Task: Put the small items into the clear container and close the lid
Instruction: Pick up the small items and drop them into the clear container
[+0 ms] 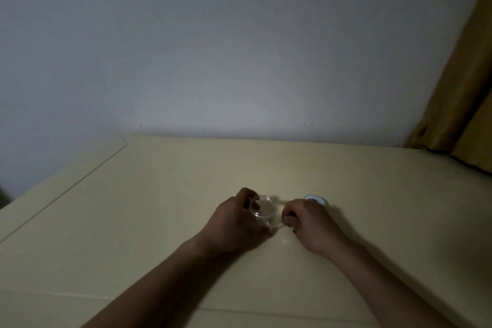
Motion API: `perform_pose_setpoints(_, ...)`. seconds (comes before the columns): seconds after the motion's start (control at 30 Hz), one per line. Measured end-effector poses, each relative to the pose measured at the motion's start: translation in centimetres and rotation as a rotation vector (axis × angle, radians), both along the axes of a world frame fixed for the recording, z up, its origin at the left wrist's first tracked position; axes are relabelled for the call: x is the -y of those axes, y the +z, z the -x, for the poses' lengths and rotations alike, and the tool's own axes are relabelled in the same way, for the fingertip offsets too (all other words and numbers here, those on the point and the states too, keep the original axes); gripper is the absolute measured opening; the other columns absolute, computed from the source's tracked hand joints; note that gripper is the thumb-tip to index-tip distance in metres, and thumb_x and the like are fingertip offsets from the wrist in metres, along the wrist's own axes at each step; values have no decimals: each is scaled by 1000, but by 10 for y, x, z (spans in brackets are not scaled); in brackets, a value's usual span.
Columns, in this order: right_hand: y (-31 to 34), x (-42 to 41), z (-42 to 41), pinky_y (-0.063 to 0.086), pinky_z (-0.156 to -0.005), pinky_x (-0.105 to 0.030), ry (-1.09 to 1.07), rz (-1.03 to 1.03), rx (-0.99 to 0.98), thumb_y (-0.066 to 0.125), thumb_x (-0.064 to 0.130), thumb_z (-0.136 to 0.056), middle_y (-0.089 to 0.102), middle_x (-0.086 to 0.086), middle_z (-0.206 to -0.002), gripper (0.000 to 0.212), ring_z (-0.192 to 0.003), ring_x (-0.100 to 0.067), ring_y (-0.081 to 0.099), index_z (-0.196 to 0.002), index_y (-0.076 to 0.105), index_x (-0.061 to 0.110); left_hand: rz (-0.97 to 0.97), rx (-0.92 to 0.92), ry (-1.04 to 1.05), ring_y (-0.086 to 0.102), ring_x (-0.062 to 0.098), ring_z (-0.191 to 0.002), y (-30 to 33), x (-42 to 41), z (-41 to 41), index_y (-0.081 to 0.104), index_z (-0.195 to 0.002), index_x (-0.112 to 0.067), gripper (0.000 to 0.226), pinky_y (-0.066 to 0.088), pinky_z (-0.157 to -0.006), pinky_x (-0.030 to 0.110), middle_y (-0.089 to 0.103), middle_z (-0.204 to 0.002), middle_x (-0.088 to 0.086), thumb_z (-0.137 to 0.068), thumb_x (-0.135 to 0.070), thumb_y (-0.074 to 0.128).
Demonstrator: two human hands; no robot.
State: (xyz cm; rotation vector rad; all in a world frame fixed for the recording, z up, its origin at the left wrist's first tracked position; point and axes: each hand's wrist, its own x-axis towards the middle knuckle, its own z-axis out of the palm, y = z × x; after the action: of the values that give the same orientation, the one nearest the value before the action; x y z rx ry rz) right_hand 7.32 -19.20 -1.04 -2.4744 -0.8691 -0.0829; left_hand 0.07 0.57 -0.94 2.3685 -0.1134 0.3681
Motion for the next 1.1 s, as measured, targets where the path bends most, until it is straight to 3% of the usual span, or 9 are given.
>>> perform_pose_setpoints(0.1, -2, -1, -2, 35, -65, -22, -4, 22, 3, 58, 5, -86, 63, 1, -81, 22, -76, -10, 52, -75, 59, 24, -2, 6, -2, 69, 21, -98, -2, -1, -1, 50, -120, -20, 65, 55, -86, 40, 74, -109, 0, -69, -41, 86)
perform_pose_setpoints(0.2, -4, 0, -4, 32, -59, -12, 4, 29, 22, 55, 1, -83, 59, 5, -76, 28, -73, -10, 52, -71, 54, 26, -5, 3, 4, 69, 19, -97, -3, -2, -1, 50, -120, -23, 66, 55, -86, 39, 73, -108, -3, -68, -44, 85)
perform_pose_setpoints(0.3, -4, 0, -5, 43, -61, -15, -31, -22, 18, 57, 1, -84, 55, 12, -66, 22, -65, -4, 53, -71, 59, 19, -7, 5, 9, 68, 18, -95, -4, -2, -1, 50, -119, -25, 66, 55, -85, 38, 73, -107, -4, -67, -47, 85)
perform_pose_setpoints(0.43, -1, 0, -5, 37, -68, -15, -90, -118, 50, 62, 10, -88, 58, 15, -59, 24, -60, 4, 56, -68, 61, 24, -6, 2, 2, 68, 19, -96, -2, -2, -1, 50, -119, -24, 66, 55, -85, 38, 73, -108, -3, -68, -47, 85)
perform_pose_setpoints(0.6, 8, 2, 0, 38, -46, -4, -79, -312, -21, 66, 3, -87, 62, 7, -64, 34, -57, 7, 56, -65, 58, 28, -8, 20, -8, 69, 22, -96, 1, 0, 2, 51, -120, -18, 66, 55, -85, 39, 74, -108, -1, -70, -43, 86)
perform_pose_setpoints(0.7, 15, -2, 3, 42, -49, -10, -78, -396, -37, 66, 4, -86, 63, 8, -61, 24, -54, 2, 55, -69, 64, 21, -10, 10, -5, 69, 23, -99, 3, 1, 3, 51, -121, -17, 65, 54, -87, 40, 73, -111, 1, -71, -41, 86)
perform_pose_setpoints(0.8, 21, -8, 7, 49, -58, -27, -65, -505, -82, 67, 6, -86, 66, 0, -64, 19, -56, -5, 55, -71, 66, 17, -14, 8, -4, 68, 22, -99, 4, 1, 3, 51, -122, -17, 65, 53, -87, 38, 73, -112, 1, -72, -43, 85)
perform_pose_setpoints(0.97, 21, -21, 12, 43, -55, -15, -5, -612, -114, 67, 4, -86, 62, 8, -58, 19, -54, -1, 53, -71, 66, 14, -3, 8, -6, 68, 21, -98, 3, 1, 3, 51, -121, -18, 65, 54, -86, 38, 73, -111, -1, -71, -42, 85)
perform_pose_setpoints(1.1, 15, -27, 11, 45, -60, -15, 15, -616, -132, 68, 6, -86, 66, 18, -61, 19, -59, 1, 58, -71, 67, 19, -15, 7, -6, 68, 21, -96, 1, 0, 2, 50, -122, -19, 66, 54, -86, 38, 73, -110, -1, -71, -42, 85)
